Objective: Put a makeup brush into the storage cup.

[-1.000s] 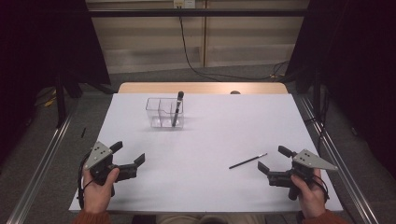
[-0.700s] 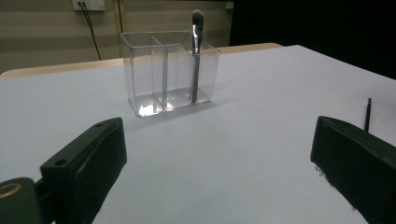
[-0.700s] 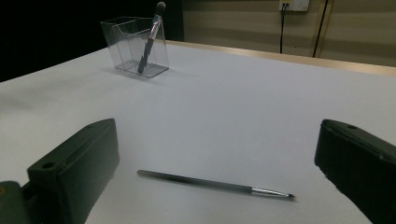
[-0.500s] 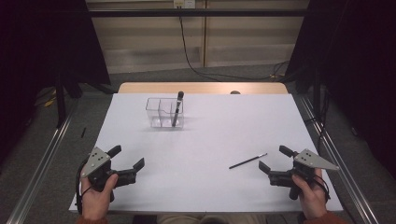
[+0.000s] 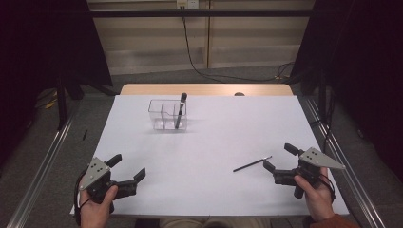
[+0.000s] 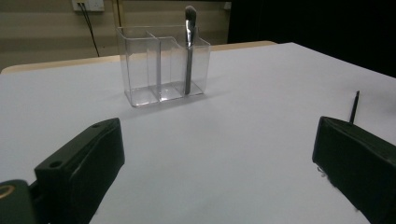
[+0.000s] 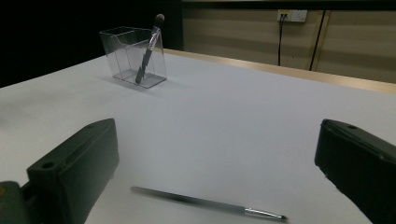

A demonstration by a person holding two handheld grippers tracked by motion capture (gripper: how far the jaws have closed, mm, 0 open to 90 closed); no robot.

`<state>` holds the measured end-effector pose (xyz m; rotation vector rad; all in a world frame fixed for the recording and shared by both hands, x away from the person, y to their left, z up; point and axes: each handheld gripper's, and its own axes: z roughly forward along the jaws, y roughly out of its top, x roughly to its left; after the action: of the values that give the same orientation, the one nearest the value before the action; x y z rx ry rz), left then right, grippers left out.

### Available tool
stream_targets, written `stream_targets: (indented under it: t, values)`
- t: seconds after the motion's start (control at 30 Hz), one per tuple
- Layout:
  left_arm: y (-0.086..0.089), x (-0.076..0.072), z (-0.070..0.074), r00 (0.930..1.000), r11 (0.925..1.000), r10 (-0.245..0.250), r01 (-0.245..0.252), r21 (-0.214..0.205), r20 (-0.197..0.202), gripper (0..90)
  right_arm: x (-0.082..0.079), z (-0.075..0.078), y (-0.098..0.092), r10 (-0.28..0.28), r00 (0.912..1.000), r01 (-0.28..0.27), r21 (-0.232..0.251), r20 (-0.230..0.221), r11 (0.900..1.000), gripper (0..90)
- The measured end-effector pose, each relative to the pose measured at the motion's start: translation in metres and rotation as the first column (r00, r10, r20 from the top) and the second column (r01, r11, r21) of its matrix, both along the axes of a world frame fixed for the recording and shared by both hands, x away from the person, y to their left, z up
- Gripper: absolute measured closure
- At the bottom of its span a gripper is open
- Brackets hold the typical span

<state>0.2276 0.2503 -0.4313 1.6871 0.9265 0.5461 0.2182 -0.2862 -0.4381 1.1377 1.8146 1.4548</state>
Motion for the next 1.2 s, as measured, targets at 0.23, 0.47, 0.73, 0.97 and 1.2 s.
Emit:
stream_targets:
  t: [0.23,0.47,0.73,0.97,1.2]
  values:
    - [-0.001,-0.002,0.001,0.9998,0.9999,-0.009,0.009,0.004,0.016,2.3,0.009,0.006,-0.002,0.010,0.9999,-0.010,0.005,-0.012,0.9999,0.0]
    - [-0.002,-0.003,0.001,0.9997,0.9999,-0.015,0.015,-0.004,0.020,2.3,0.009,0.008,-0.001,0.007,1.0000,-0.007,-0.001,0.003,1.0000,0.0]
    - [-0.001,-0.001,0.000,0.9996,0.9998,-0.018,0.018,0.003,0.021,2.3,0.016,0.011,-0.002,0.091,0.9954,-0.092,-0.038,-0.029,0.9950,0.0]
    - [0.001,-0.001,0.001,0.9997,0.9999,-0.015,0.015,0.005,0.021,2.3,0.044,0.019,-0.002,0.147,0.9834,-0.159,-0.114,-0.107,0.9807,0.0]
    - [0.001,-0.001,0.000,0.9996,0.9998,-0.020,0.019,0.009,0.022,2.3,0.064,0.020,0.000,0.194,0.9646,-0.224,-0.170,-0.179,0.9596,0.5]
